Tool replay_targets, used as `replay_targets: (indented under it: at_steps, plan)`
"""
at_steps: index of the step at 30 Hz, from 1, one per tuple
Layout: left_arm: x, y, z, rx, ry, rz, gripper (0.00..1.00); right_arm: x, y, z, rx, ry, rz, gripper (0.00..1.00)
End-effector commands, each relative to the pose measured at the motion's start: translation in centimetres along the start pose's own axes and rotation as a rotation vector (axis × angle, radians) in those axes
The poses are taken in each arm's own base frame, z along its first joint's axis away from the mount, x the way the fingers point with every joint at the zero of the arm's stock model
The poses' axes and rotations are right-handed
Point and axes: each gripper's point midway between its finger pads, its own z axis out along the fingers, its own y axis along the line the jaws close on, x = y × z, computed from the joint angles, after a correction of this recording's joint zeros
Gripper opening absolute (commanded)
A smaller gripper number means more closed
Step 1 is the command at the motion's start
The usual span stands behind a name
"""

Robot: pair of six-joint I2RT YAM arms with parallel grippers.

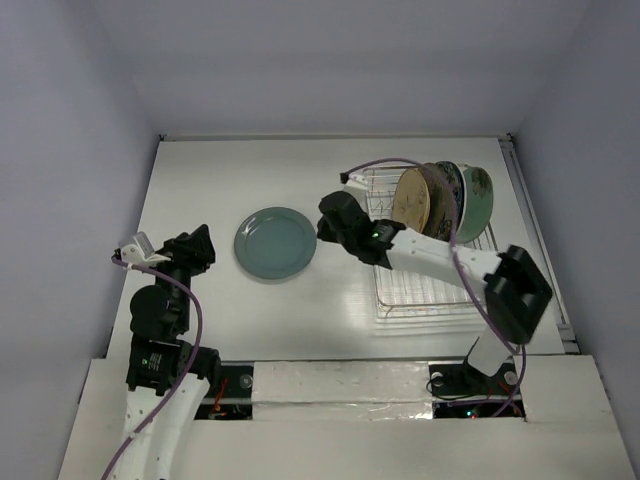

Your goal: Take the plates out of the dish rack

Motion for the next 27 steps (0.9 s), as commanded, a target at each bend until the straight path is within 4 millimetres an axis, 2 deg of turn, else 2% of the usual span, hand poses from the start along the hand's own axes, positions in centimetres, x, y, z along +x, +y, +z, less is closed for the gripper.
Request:
replay_targets:
  at_steps: [1,2,3,5,7,8,9,10,11,12,14,15,16,22,26,27]
  plan:
    - [-2.1,-1.2,-0.2,0.037,-0.06,-0.012,0.5,-7.6,-0.9,-6.8,0.047,-0.179,-0.073,0.06]
    - [-2.2,-1.2,-0.2,0.039,-0.063,-0.014,0.5,-8.7,-2.1,-7.6,0.082,-0.198,-0.078,0.0]
    - [-2.2,-1.2,-0.2,0.039,-0.063,-0.013,0.5,-8.7,-3.5,-8.8,0.127,-0.186,-0.115,0.0]
    - [-2.1,-1.2,-0.2,0.039,-0.063,-0.014,0.5,-11.5,-6.2,-11.2,0.205,-0.249,-0.115,0.0]
    - [-2.3,-1.2,-0.3,0.042,-0.068,-0.014,0.5,-12.2,-9.1,-12.6,0.291,-0.238,-0.159,0.0]
    - [-2.3,-1.2,-0.3,0.042,-0.068,-0.014,0.5,-13.4,-10.5,-13.7,0.327,-0.26,-0.15,0.0]
    - [-2.3,-1.2,-0.3,0.042,-0.069,-0.015,0.5,-13.4,-11.9,-14.2,0.363,-0.241,-0.181,0.0]
    - [-2.3,-1.2,-0.4,0.042,-0.069,-0.016,0.5,-13.7,-12.8,-14.5,0.378,-0.236,-0.186,0.02]
    - [-2.3,-1.3,-0.4,0.043,-0.07,-0.017,0.5,-14.0,-13.6,-14.6,0.39,-0.223,-0.198,0.09]
    - [-2.3,-1.2,-0.4,0.044,-0.072,-0.015,0.5,-14.4,-15.2,-14.7,0.415,-0.185,-0.211,0.24]
    - [-2.4,-1.3,-0.4,0.045,-0.073,-0.017,0.5,-14.9,-16.5,-14.8,0.446,-0.17,-0.225,0.37]
    - [-2.3,-1.2,-0.4,0.044,-0.072,-0.015,0.5,-15.1,-16.8,-14.7,0.45,-0.163,-0.253,0.51]
    - [-2.3,-1.2,-0.4,0.044,-0.072,-0.017,0.5,-15.4,-17.4,-14.4,0.464,-0.154,-0.259,0.54]
    - [-2.4,-1.3,-0.5,0.045,-0.074,-0.016,0.5,-15.9,-18.1,-11.5,0.528,-0.098,-0.322,0.53]
    - [-2.4,-1.3,-0.5,0.046,-0.075,-0.017,0.5,-17.1,-19.9,-8.5,0.655,-0.085,-0.325,0.48]
    - [-2.4,-1.3,-0.5,0.045,-0.074,-0.016,0.5,-17.3,-20.6,-8.4,0.71,-0.085,-0.344,0.46]
